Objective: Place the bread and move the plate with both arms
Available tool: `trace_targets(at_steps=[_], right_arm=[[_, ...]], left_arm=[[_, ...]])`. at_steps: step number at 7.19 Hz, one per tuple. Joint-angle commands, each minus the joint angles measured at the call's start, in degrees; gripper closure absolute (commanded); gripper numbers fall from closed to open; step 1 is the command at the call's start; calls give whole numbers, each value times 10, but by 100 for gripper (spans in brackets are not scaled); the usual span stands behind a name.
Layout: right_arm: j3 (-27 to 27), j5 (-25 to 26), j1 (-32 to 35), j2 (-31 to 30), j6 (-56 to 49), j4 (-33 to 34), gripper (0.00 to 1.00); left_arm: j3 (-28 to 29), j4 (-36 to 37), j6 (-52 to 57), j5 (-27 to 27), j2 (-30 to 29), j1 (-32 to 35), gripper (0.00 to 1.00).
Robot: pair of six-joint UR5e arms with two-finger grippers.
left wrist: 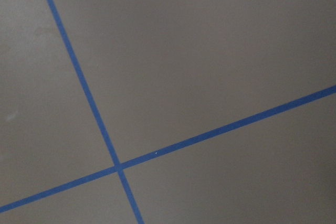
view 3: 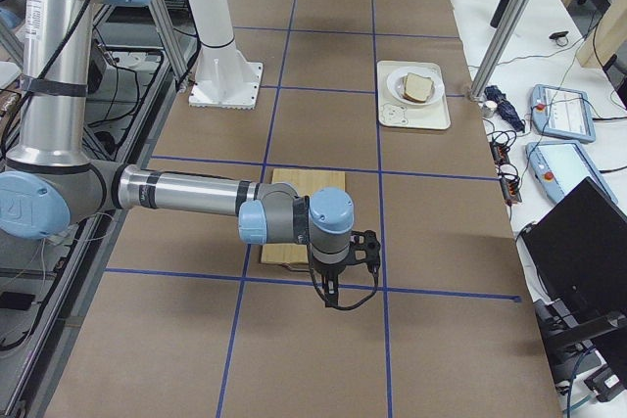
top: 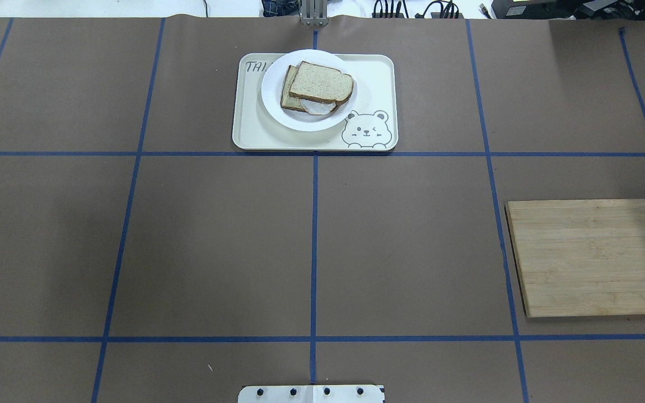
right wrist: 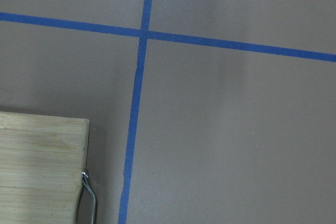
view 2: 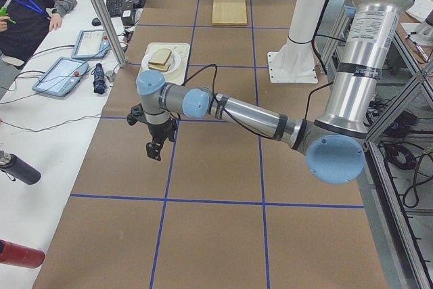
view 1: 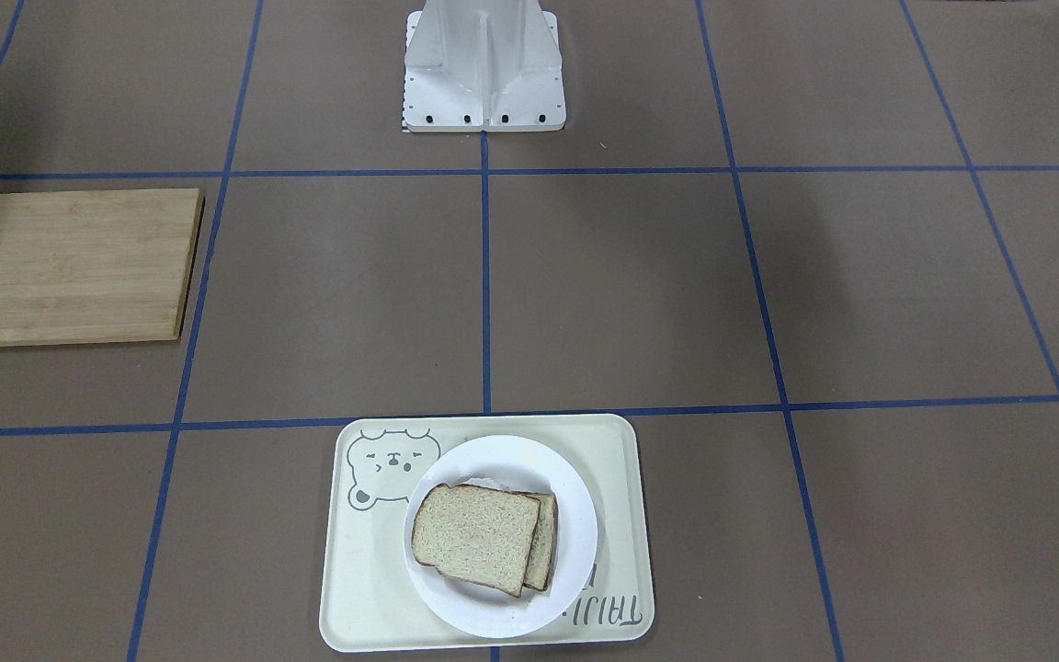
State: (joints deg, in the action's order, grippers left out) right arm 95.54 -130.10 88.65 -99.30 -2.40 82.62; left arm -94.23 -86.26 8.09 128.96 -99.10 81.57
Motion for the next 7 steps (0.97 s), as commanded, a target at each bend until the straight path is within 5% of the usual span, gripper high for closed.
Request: trace_targets(at_steps=[1, 3, 7], right_arm=[[0, -1, 0, 0, -1, 0, 0], [2, -8, 0, 9, -1, 6, 0], [0, -7, -1, 30, 4, 9, 0]], left_arm=[[4, -28, 31, 72, 98, 60, 2], [-14, -47, 27, 93, 150, 110, 2], [-17, -47, 29, 86, 160, 112, 2]])
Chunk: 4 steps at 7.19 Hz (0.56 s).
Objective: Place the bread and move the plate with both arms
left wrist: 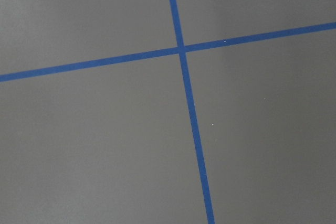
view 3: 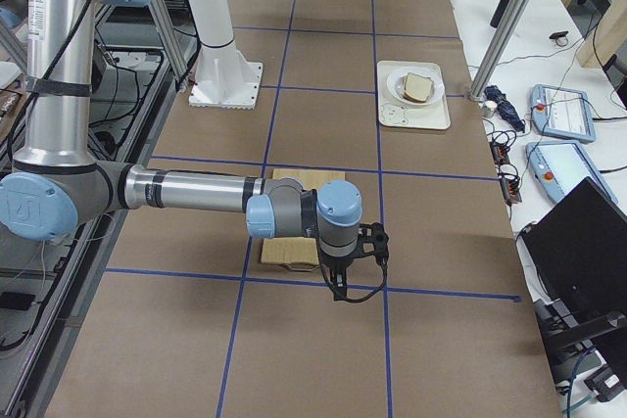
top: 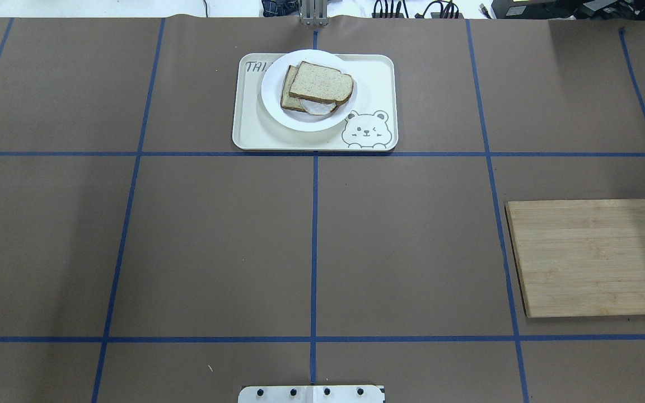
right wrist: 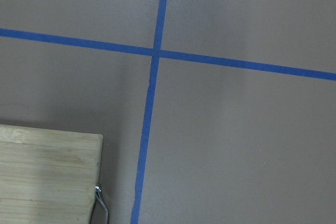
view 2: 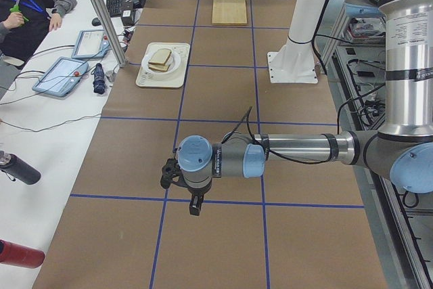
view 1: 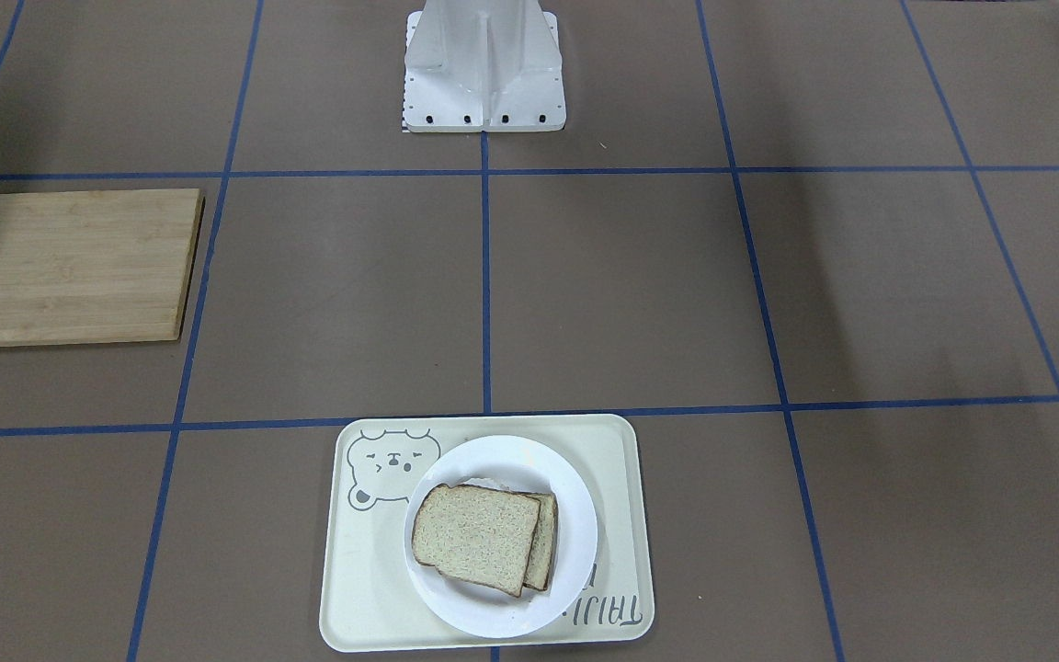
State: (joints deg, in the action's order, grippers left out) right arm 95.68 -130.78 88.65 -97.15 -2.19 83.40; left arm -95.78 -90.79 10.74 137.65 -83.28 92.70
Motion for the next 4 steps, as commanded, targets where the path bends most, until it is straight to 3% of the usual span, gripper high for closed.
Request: trace_targets(at_steps=[1, 2, 4], right_arm=[[-1, 0, -1, 16, 3, 13, 0], [2, 0, -1, 40, 2, 54, 0], [-1, 2, -1, 51, 2, 69, 0]], left_arm=[[-3, -2, 2, -1, 2, 0, 2], [-3, -2, 2, -1, 2, 0, 2], [-2, -2, 2, -1, 3, 2, 2]])
